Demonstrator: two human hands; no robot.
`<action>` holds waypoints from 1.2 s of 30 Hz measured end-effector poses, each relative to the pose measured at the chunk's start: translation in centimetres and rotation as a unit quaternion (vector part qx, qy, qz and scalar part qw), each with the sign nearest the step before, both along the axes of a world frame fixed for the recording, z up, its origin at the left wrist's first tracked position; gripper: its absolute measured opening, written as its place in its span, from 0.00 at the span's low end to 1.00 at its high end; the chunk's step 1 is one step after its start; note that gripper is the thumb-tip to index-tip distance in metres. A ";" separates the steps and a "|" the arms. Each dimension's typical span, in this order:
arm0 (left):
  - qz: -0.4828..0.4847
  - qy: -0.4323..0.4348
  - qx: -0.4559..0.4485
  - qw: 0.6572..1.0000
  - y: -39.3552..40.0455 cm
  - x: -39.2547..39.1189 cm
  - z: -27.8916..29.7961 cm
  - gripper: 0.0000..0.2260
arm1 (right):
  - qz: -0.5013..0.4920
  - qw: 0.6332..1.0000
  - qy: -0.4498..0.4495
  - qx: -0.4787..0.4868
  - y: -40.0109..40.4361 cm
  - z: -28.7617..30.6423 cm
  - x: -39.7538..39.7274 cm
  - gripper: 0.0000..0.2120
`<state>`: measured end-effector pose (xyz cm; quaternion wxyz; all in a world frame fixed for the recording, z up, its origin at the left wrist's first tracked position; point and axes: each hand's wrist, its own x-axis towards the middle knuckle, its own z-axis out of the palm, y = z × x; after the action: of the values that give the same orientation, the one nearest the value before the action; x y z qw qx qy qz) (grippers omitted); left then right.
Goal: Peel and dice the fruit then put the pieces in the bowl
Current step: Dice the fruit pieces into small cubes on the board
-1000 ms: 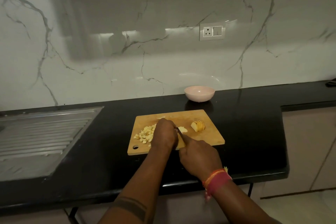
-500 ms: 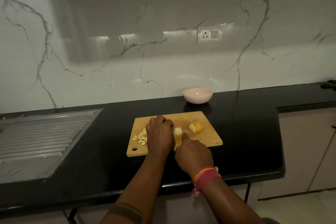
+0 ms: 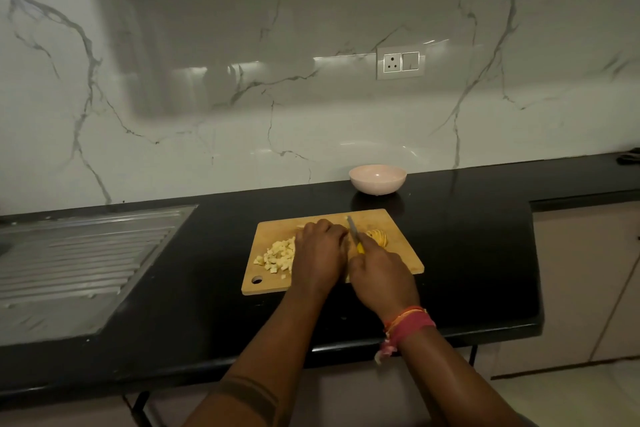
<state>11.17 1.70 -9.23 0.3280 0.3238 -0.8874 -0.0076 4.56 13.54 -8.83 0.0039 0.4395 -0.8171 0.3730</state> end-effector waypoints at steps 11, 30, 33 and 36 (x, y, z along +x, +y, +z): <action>-0.078 -0.030 0.186 0.979 1.1 -5.4 0.8 0.17 | -0.046 0.988 -0.128 -0.076 0.7 -0.2 -2.7 0.21; -0.056 0.022 0.153 0.986 -1.0 -1.0 -1.0 0.14 | -0.008 0.999 0.001 0.046 1.5 -0.3 -1.5 0.26; -0.050 0.008 0.140 0.989 -1.3 -0.5 -1.2 0.13 | -0.014 0.997 0.025 0.065 1.3 -0.2 -1.3 0.26; -0.062 -0.003 0.129 0.990 -1.1 -0.5 -1.4 0.13 | -0.019 0.996 0.032 0.076 1.3 -0.3 -1.2 0.25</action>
<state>10.69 0.64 -10.65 0.2796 0.3077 -0.8985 -0.1408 3.38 14.85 -9.09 0.0035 0.4344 -0.8507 0.2958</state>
